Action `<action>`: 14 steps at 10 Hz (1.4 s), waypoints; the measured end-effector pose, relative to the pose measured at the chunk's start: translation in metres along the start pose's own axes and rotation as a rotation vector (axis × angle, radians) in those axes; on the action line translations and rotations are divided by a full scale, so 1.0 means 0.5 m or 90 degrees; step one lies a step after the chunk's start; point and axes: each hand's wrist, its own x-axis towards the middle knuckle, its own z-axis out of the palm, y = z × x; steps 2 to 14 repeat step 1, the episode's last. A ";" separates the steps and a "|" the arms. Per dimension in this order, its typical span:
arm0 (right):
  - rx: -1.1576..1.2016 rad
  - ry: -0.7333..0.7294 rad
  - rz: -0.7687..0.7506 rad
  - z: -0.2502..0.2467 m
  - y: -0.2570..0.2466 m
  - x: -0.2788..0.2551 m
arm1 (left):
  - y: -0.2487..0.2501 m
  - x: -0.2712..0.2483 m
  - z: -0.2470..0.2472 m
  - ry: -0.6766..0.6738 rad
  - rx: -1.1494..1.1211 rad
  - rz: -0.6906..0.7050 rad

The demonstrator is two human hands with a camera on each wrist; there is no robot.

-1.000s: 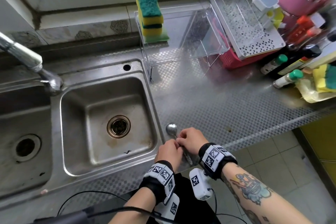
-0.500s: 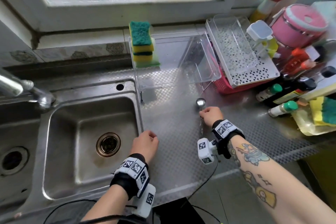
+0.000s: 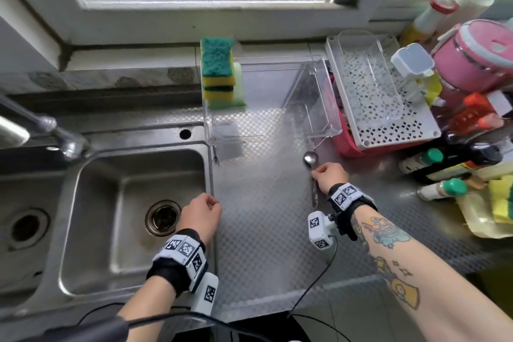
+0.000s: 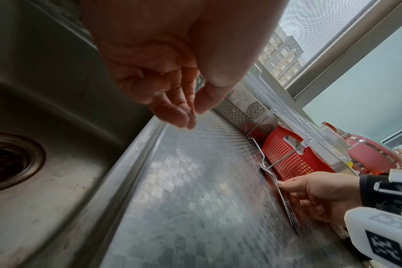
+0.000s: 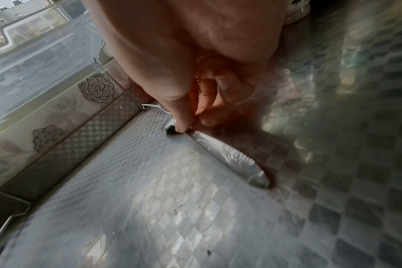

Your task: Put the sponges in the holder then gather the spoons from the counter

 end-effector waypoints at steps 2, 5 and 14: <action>0.016 0.030 0.007 -0.012 0.004 -0.011 | 0.000 0.000 -0.005 0.022 -0.022 -0.003; 0.016 0.030 0.007 -0.012 0.004 -0.011 | 0.000 0.000 -0.005 0.022 -0.022 -0.003; 0.016 0.030 0.007 -0.012 0.004 -0.011 | 0.000 0.000 -0.005 0.022 -0.022 -0.003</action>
